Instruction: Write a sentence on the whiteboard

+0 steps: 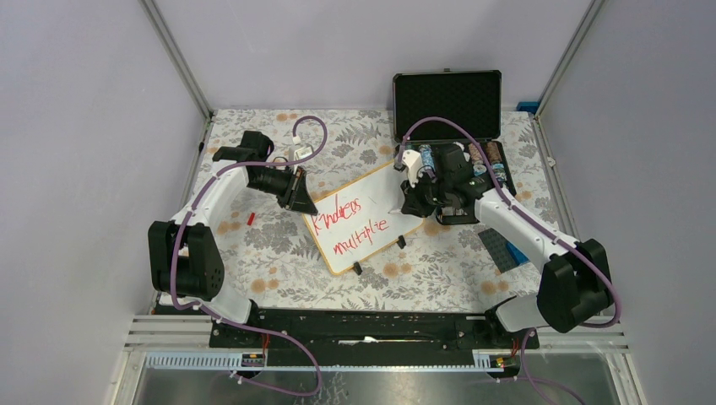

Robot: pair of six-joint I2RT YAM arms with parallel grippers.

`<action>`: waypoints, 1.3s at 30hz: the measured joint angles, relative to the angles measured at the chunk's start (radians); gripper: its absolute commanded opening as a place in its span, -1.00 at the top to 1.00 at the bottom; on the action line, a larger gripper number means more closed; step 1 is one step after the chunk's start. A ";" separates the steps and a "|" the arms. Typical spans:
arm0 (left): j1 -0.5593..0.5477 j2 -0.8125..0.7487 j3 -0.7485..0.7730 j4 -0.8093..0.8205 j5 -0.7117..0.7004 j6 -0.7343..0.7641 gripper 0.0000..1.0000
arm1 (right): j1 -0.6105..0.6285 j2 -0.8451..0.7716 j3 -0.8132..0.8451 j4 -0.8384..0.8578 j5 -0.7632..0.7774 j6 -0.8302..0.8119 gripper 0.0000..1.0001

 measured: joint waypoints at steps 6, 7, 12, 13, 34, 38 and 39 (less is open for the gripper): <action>0.000 0.000 0.000 0.000 0.000 0.000 1.00 | 0.002 0.010 0.009 0.000 -0.019 0.005 1.00; 0.000 0.000 0.000 0.000 0.000 0.000 1.00 | 0.003 0.011 0.009 0.000 -0.021 0.005 1.00; 0.000 0.001 0.000 0.000 0.000 0.000 1.00 | 0.007 0.011 0.009 0.000 -0.023 0.005 1.00; 0.000 0.002 0.000 0.001 0.000 0.000 1.00 | 0.007 0.011 0.008 0.001 -0.023 0.005 1.00; 0.000 0.007 0.005 -0.002 0.000 0.000 1.00 | 0.009 0.003 -0.039 0.001 -0.012 -0.010 1.00; 0.000 0.007 0.005 -0.002 0.000 0.000 1.00 | 0.003 -0.007 -0.051 0.001 -0.003 -0.017 1.00; 0.000 0.007 0.005 -0.002 0.000 0.000 1.00 | 0.002 -0.008 -0.055 0.001 -0.001 -0.018 1.00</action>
